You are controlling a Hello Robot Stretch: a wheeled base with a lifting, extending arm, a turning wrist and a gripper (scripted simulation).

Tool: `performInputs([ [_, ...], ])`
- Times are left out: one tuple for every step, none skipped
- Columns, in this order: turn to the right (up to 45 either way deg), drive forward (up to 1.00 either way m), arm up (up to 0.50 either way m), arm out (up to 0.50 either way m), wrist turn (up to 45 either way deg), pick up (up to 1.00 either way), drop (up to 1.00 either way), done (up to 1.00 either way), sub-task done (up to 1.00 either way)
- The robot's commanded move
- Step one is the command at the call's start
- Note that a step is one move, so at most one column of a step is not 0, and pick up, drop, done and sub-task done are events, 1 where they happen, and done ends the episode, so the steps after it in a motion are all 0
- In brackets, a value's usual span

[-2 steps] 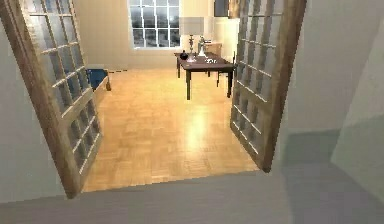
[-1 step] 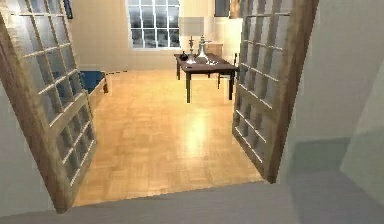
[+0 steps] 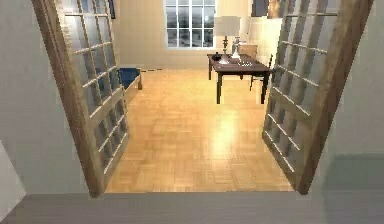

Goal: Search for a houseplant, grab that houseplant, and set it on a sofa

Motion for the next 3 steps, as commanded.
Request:
performInputs([
  [0.0, 1.00, 0.00, 0.00, 0.0, 0.00, 0.00, 0.00, 0.00],
  [0.0, 1.00, 0.00, 0.00, 0.0, 0.00, 0.00, 0.00, 0.00],
  [0.0, 1.00, 0.00, 0.00, 0.0, 0.00, 0.00, 0.00, 0.00],
])
